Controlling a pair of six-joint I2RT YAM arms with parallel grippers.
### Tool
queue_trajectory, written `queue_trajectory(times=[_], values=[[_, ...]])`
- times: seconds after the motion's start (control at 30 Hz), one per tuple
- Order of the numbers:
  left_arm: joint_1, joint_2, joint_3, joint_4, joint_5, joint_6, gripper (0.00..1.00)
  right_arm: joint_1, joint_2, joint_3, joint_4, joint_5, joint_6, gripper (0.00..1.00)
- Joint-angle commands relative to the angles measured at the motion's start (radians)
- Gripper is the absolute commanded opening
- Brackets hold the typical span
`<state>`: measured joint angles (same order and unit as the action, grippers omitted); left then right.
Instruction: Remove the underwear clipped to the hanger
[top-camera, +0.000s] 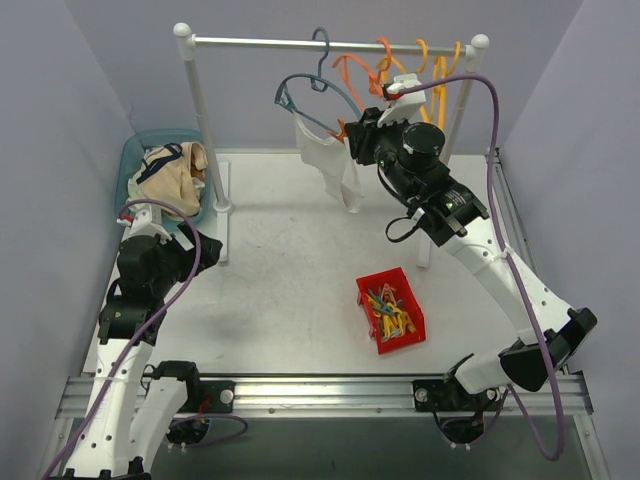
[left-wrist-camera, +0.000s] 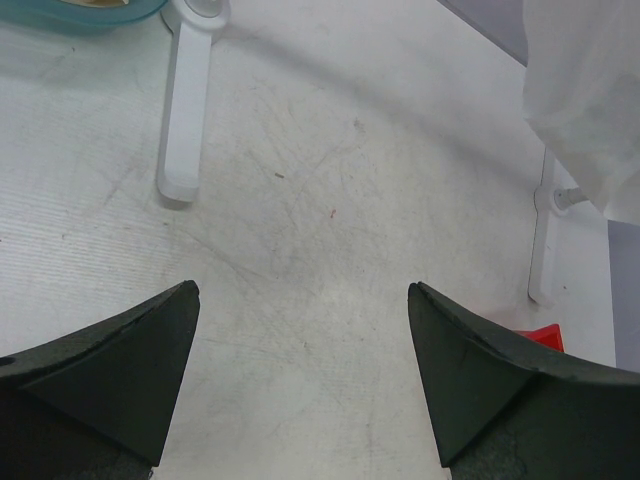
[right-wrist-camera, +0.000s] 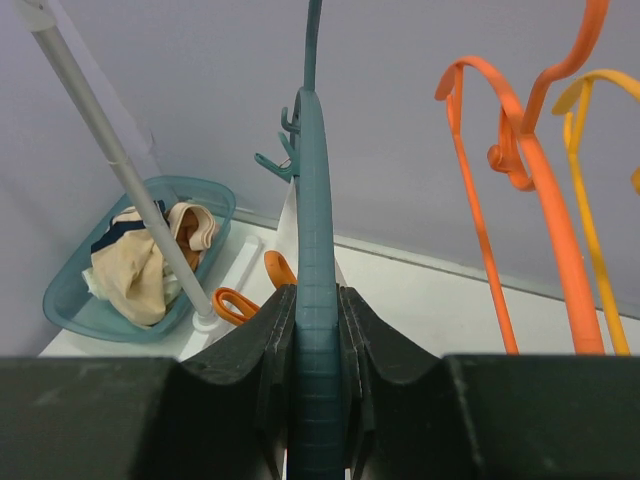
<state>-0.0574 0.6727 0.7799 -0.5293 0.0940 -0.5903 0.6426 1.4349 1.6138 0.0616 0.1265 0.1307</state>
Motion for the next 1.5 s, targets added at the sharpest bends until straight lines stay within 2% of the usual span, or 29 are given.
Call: queue_trajectory(times=[0.0, 0.1, 0.17, 0.3, 0.37, 0.63, 0.73, 0.93, 0.97, 1.1, 1.23, 1.3, 1.33, 1.37, 1.4, 1.47], values=[[-0.001, -0.009, 0.007, 0.009, -0.002, 0.014, 0.94, 0.011, -0.039, -0.029, 0.173, 0.027, 0.006, 0.00], [-0.001, -0.004, 0.002, 0.012, 0.006, 0.010, 0.94, 0.014, -0.044, -0.025, 0.187, 0.024, 0.001, 0.00], [-0.002, -0.002, 0.004, 0.009, 0.004, 0.011, 0.94, 0.012, -0.030, 0.000, 0.137, 0.021, 0.000, 0.00], [-0.001, -0.015, 0.004, 0.008, 0.003, 0.010, 0.94, 0.011, 0.031, 0.156, -0.057, 0.022, 0.003, 0.00], [-0.001, -0.018, -0.001, 0.009, 0.004, 0.007, 0.94, 0.011, 0.062, 0.182, -0.184, 0.009, 0.003, 0.00], [-0.001, -0.021, -0.001, 0.009, 0.009, 0.007, 0.94, 0.011, 0.108, 0.161, -0.422, -0.010, 0.023, 0.00], [-0.001, -0.022, -0.001, 0.012, 0.012, 0.007, 0.94, 0.008, 0.122, 0.153, -0.479, -0.021, 0.015, 0.05], [-0.001, -0.021, -0.002, 0.014, 0.015, 0.006, 0.94, 0.000, 0.191, 0.267, -0.569, -0.027, -0.006, 0.14], [-0.001, -0.019, -0.002, 0.014, 0.015, 0.006, 0.94, -0.001, 0.203, 0.287, -0.580, -0.027, -0.008, 0.20], [0.001, -0.024, 0.001, 0.011, 0.013, 0.007, 0.94, -0.009, 0.274, 0.400, -0.623, -0.019, -0.022, 0.32], [0.002, -0.027, 0.005, 0.006, 0.012, 0.012, 0.94, -0.023, 0.312, 0.454, -0.651, -0.014, -0.014, 0.36], [0.001, -0.027, 0.007, 0.005, 0.012, 0.014, 0.94, -0.026, 0.323, 0.463, -0.654, -0.019, -0.016, 0.25], [0.002, -0.025, 0.005, 0.005, 0.012, 0.014, 0.94, -0.027, 0.325, 0.469, -0.655, -0.022, -0.014, 0.17], [0.002, -0.028, 0.007, 0.003, 0.012, 0.014, 0.94, -0.032, 0.325, 0.469, -0.655, -0.025, -0.014, 0.04], [0.002, -0.028, 0.007, 0.003, 0.012, 0.014, 0.94, -0.034, 0.326, 0.471, -0.655, -0.027, -0.014, 0.00], [0.002, -0.027, 0.005, 0.003, 0.013, 0.014, 0.94, -0.037, 0.325, 0.469, -0.655, -0.028, -0.013, 0.00]])
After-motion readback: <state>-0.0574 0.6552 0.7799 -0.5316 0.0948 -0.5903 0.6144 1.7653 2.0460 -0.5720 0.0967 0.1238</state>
